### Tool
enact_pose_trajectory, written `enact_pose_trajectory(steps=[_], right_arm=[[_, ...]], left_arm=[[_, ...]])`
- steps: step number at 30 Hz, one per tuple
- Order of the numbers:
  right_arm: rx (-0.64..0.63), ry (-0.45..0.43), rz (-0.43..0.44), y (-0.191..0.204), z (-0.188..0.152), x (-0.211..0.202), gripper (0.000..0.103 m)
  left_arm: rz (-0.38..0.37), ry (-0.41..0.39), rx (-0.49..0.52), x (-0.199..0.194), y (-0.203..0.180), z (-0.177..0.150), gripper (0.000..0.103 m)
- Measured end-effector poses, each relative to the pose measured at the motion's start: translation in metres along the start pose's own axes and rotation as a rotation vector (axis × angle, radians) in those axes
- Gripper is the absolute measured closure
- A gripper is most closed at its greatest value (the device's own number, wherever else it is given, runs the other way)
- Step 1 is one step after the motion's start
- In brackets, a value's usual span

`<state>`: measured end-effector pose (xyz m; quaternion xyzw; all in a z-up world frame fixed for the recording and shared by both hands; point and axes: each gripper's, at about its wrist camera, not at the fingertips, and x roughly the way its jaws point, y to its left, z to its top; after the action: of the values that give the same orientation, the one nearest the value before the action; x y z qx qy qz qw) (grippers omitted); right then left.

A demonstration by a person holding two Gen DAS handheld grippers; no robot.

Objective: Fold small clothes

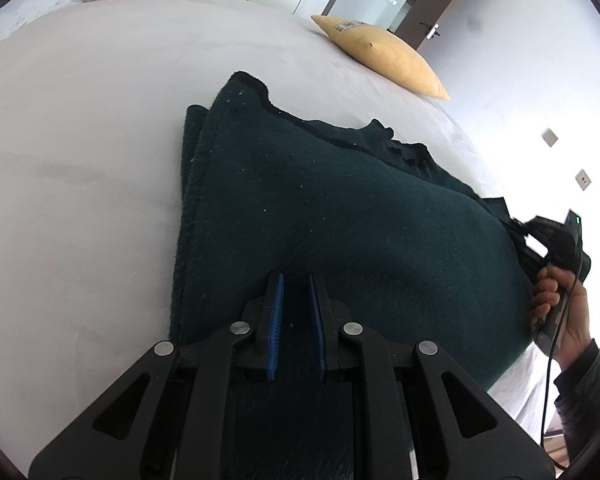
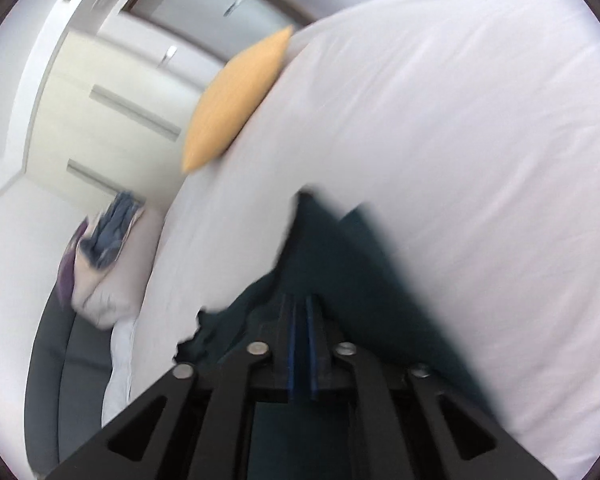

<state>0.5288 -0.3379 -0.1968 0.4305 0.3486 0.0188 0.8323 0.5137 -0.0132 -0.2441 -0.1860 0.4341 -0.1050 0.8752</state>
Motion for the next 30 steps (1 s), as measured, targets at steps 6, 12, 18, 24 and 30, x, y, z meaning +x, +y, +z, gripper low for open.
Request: enact_pose_trajectory(steps=[6,12,18,24,30], right_arm=[[-0.05,-0.082,0.031,0.006,-0.025,-0.054,0.044],[-0.16,0.058,0.153,0.034,-0.064,-0.056,0.044],[-0.284,0.218,0.225,0.083,-0.109,-0.036,0.044],[-0.339,0.286,0.256,0.104,-0.133,-0.034,0.044],[-0.374,0.349,0.264,0.121,-0.144,-0.019,0.044]], left_arm=[[-0.081,-0.079,-0.165,-0.048,0.03,-0.018,0.088],[-0.195,-0.136,-0.388,-0.087,0.07,-0.045,0.013],[-0.361,-0.067,-0.528,-0.079,0.096,-0.043,0.013],[-0.436,0.124,-0.532,-0.046,0.095,-0.013,0.013],[-0.473,0.233,-0.503,-0.027,0.087,-0.001,0.015]])
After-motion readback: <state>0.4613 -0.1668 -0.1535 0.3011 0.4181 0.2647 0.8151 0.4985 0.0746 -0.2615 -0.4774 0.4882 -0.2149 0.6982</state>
